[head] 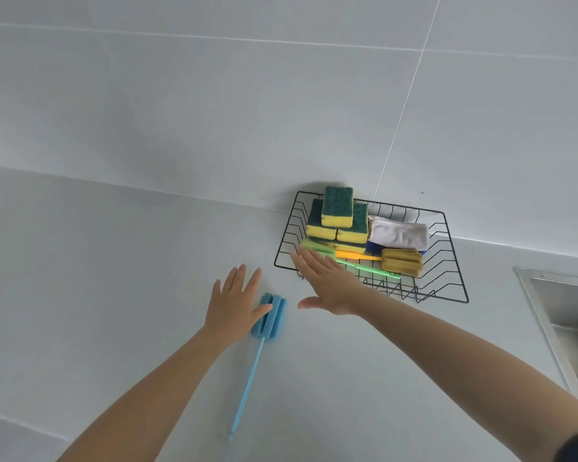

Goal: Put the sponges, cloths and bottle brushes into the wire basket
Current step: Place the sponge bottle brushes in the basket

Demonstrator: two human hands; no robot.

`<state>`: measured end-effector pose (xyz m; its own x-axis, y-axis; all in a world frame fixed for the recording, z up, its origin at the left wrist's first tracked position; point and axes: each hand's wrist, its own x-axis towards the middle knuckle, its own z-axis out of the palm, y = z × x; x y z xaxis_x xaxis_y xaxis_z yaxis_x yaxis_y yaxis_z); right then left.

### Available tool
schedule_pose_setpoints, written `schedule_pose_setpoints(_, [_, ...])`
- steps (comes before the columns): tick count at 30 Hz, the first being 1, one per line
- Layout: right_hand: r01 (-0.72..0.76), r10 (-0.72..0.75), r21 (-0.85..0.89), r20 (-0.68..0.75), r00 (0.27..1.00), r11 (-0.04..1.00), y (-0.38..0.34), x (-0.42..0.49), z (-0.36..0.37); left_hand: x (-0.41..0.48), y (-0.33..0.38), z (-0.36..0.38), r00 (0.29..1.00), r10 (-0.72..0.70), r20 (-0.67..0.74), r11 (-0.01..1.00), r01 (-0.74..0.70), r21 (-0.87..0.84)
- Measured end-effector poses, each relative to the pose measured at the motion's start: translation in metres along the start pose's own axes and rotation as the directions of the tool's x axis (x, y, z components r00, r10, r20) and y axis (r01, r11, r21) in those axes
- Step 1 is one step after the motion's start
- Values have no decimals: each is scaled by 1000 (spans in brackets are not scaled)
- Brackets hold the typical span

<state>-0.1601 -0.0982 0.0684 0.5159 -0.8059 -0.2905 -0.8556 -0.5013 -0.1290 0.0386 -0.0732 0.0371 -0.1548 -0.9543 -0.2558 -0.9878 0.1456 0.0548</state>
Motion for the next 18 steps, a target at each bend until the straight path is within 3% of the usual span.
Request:
schedule_pose_setpoints(6, [146, -130, -152, 110, 985, 977, -33, 24, 26, -46, -11, 37, 993, -94, 69, 995, 96, -22])
schedule_pose_setpoints(12, [186, -148, -270, 155, 977, 945, -51, 44, 50, -74, -8, 67, 978, -98, 187, 994, 106, -34])
schedule_pose_setpoints(18, [193, -137, -302, 198, 971, 934, -65, 47, 54, -82, -1, 80, 975, -82, 205, 989, 106, -107])
